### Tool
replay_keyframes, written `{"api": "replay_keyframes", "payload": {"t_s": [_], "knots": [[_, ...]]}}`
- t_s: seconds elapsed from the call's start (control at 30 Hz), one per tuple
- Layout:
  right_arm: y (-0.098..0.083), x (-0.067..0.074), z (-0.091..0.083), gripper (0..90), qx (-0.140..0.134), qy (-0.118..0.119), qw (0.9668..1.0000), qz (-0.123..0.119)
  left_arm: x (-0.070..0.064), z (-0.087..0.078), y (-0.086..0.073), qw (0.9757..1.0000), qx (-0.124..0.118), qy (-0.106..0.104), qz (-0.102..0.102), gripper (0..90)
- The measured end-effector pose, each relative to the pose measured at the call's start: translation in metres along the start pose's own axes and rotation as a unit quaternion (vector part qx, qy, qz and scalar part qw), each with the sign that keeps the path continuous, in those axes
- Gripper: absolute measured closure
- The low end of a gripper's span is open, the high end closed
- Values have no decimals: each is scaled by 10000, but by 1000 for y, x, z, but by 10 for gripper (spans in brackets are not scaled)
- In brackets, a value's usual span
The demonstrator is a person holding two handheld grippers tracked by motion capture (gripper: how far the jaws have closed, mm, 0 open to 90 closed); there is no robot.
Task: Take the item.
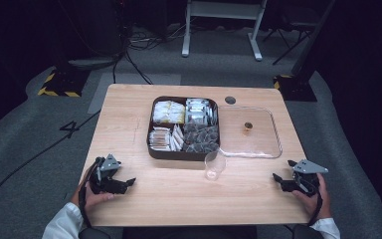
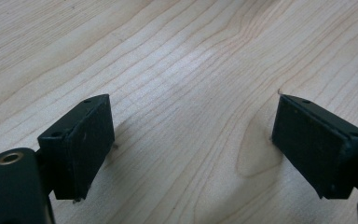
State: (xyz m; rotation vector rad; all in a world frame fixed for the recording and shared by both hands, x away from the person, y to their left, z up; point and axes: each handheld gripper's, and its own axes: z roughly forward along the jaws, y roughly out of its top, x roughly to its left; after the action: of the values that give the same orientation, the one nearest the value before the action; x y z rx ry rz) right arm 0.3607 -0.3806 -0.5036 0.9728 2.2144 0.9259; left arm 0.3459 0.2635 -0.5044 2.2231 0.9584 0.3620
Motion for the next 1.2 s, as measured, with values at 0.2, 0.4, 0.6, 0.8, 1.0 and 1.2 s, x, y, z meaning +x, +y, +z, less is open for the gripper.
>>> {"api": "replay_keyframes", "payload": {"t_s": [0.2,0.4,0.6,0.8,1.0,1.2], "knots": [[0,0,0,179,-3,1,10000,-6,0,-2,-2,10000,-13,36,-17,131],[0,0,0,178,3,-4,10000,0,2,-4,-3,10000,46,72,4,132],[0,-1,0,178,13,9,10000,27,4,-7,-2,9999,123,13,-30,178],[0,-1,0,178,13,8,10000,29,1,-15,3,10000,6,12,57,217],[0,-1,0,178,12,7,10000,26,-1,-20,13,9999,-69,39,151,216],[0,-1,0,178,19,23,10000,41,-4,-22,25,9995,-124,89,267,216]]}}
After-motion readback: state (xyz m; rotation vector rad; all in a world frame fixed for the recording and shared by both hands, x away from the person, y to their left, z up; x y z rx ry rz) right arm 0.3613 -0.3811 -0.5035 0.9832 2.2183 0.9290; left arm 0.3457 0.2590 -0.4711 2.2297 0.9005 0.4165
